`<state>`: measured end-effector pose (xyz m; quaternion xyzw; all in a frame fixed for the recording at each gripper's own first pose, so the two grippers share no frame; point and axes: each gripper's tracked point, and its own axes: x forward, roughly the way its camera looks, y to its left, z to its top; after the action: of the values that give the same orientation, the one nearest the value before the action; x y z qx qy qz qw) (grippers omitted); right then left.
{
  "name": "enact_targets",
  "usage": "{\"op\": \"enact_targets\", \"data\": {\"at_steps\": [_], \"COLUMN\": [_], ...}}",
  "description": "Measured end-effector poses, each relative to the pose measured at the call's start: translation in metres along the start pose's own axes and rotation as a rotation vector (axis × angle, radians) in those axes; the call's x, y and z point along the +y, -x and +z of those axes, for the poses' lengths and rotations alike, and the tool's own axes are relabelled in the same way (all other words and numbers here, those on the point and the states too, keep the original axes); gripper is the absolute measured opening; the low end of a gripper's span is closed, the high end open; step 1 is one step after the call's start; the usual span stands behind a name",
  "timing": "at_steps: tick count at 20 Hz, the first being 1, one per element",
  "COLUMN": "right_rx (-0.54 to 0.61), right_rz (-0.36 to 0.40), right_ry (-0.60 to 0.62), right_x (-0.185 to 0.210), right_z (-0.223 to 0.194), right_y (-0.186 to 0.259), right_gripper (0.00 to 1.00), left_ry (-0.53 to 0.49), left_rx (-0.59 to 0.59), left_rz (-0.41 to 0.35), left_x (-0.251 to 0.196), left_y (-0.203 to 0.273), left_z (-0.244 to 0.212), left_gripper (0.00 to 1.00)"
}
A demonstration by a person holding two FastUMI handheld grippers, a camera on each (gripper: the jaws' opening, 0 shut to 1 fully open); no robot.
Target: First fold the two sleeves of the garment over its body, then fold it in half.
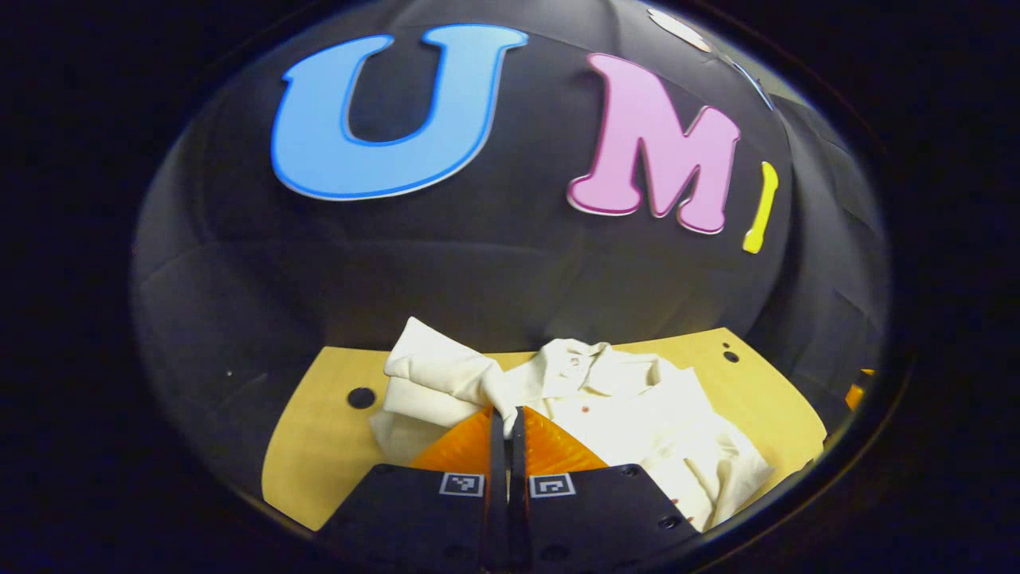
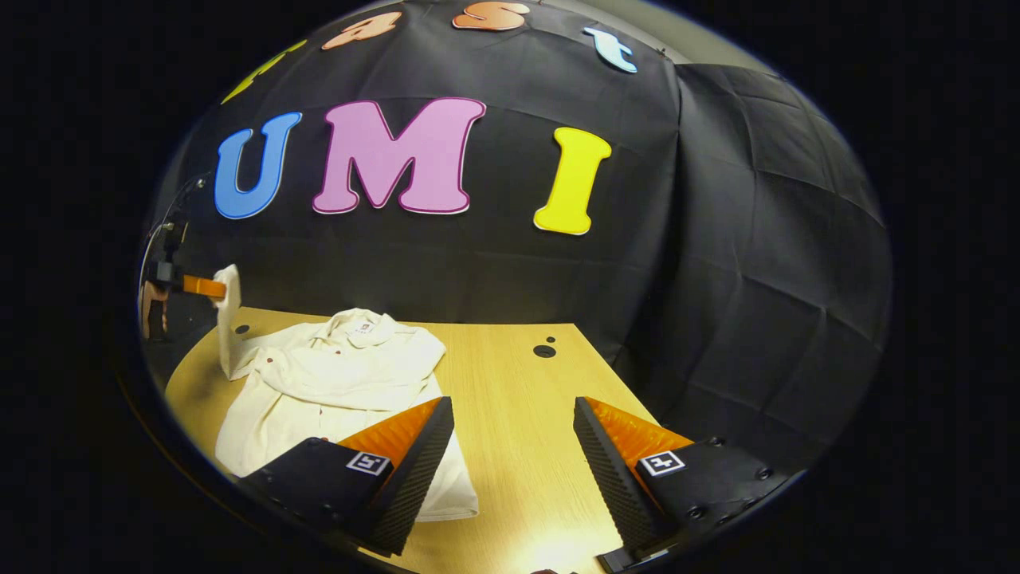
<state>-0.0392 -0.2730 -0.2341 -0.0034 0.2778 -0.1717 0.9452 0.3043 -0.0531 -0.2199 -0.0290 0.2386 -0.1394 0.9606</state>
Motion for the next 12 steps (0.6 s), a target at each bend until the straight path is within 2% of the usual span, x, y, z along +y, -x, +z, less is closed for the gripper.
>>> {"op": "enact_targets", "data": {"at_steps": [3,6,8,10,11,12], "right_rx": [0.0,0.019,0.031,0.044,0.049,0.053], "right_rz": [-0.02,-0.027,-0.027,-0.025,-0.021,-0.017], "right_ry": [-0.022,-0.041,-0.038,-0.027,-0.026,-0.028], "right_x": [-0.017,-0.031,-0.038,-0.043,-0.043,-0.043], "right_z": [-0.002,-0.01,-0.017,-0.025,-0.028,-0.029], "right_y": [-0.011,-0.019,-0.024,-0.028,-0.031,-0.033], "right_gripper": [0.97,0.97,0.96,0.97,0.97,0.97], "left_ry": [0.01,0.011,0.026,0.047,0.065,0.084], "left_rx": [-0.004,0.018,0.037,0.052,0.065,0.065], "left_rz": [-0.146,-0.253,-0.286,-0.271,-0.273,-0.276], "left_x": [-0.1,-0.176,-0.21,-0.224,-0.23,-0.234], "left_y": [-0.034,-0.061,-0.075,-0.092,-0.095,-0.098], "left_z": [0.011,0.006,-0.001,-0.01,-0.014,-0.018], "left_gripper": [0.06,0.07,0.07,0.1,0.18,0.33]}}
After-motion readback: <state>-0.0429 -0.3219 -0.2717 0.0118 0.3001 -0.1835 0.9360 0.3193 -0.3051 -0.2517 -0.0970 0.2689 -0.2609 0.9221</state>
